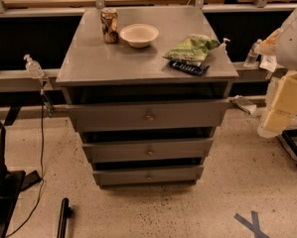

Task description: Open bottom drawer

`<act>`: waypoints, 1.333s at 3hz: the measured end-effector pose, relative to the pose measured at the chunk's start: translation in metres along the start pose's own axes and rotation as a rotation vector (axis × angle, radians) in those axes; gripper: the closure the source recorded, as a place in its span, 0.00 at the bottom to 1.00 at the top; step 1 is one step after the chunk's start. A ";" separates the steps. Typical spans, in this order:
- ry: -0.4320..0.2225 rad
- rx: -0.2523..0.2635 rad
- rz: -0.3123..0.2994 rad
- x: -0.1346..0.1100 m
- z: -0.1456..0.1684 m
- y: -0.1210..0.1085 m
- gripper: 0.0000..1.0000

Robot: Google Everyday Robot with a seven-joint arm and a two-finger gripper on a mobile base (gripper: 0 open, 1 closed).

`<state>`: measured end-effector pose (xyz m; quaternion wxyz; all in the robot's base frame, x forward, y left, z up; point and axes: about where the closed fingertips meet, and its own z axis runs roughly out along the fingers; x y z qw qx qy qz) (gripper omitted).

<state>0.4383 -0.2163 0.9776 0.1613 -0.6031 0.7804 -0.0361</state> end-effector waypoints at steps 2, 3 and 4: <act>-0.008 -0.012 -0.046 -0.005 0.005 -0.003 0.00; -0.109 -0.123 -0.098 -0.018 0.071 0.013 0.00; -0.254 -0.290 -0.121 -0.056 0.192 0.048 0.00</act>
Offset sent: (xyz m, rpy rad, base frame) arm 0.0090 0.0068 -0.0116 -0.0060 0.0303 0.0939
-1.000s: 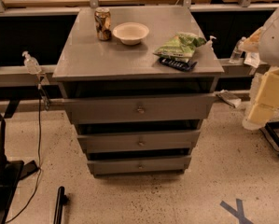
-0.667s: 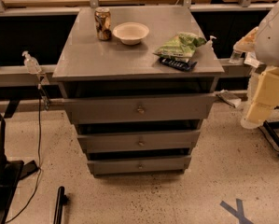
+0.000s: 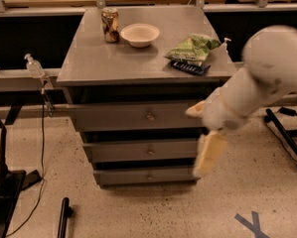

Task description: Open bottom drawer

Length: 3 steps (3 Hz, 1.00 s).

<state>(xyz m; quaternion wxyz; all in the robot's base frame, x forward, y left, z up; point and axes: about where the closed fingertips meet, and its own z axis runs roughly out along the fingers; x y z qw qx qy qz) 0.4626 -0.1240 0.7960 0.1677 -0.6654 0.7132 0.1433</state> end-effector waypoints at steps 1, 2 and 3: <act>-0.052 -0.004 0.026 0.005 0.045 -0.017 0.00; -0.052 -0.003 0.026 0.005 0.045 -0.018 0.00; -0.116 -0.041 0.046 0.018 0.067 -0.026 0.00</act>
Offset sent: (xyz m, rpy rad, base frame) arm 0.0176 0.0140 -0.0436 0.0526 0.0164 -0.0175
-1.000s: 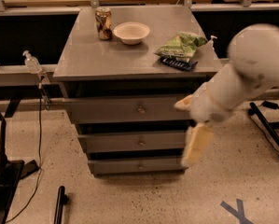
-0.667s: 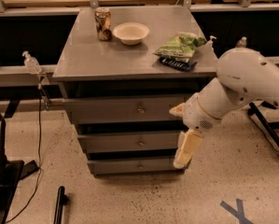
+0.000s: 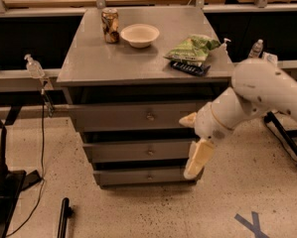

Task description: Open bottom drawer

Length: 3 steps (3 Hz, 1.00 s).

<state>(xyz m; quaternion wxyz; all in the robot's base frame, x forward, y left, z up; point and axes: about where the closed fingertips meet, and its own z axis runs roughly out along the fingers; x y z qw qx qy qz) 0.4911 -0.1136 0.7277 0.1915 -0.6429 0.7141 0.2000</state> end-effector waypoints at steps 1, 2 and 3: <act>-0.246 0.009 0.058 0.046 0.059 -0.017 0.00; -0.520 0.088 0.130 0.070 0.103 -0.017 0.00; -0.670 0.033 0.215 0.098 0.158 -0.015 0.00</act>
Offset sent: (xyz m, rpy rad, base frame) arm -0.0027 -0.0157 -0.3063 0.9821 0.0902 -0.3653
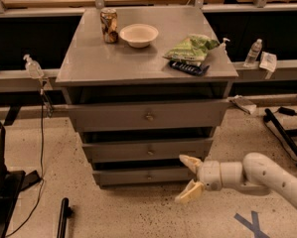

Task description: Open bottom drawer

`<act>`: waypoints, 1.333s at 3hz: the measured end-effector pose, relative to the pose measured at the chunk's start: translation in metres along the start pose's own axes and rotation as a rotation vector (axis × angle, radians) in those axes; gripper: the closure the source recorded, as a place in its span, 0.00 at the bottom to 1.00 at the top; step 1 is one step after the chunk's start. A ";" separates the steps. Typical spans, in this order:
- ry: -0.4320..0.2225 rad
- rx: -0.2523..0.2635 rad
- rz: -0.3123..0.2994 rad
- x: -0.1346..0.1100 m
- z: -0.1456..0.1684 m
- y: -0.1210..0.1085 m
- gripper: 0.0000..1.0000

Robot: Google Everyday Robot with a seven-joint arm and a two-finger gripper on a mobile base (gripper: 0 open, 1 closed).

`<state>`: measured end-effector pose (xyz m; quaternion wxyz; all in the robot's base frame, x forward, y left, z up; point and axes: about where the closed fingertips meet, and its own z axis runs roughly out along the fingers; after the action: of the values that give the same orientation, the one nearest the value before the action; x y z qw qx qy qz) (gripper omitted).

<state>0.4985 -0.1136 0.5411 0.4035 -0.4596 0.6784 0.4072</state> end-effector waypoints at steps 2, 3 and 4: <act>-0.042 -0.039 0.074 0.036 0.023 0.008 0.00; -0.011 -0.036 0.130 0.059 0.040 -0.011 0.00; -0.057 -0.052 0.201 0.103 0.058 -0.041 0.00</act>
Offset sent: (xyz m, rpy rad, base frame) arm -0.0113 0.0114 -0.0379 0.0620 0.0671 0.0028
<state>0.5214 -0.1006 0.4186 0.3674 -0.3878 0.6985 0.4761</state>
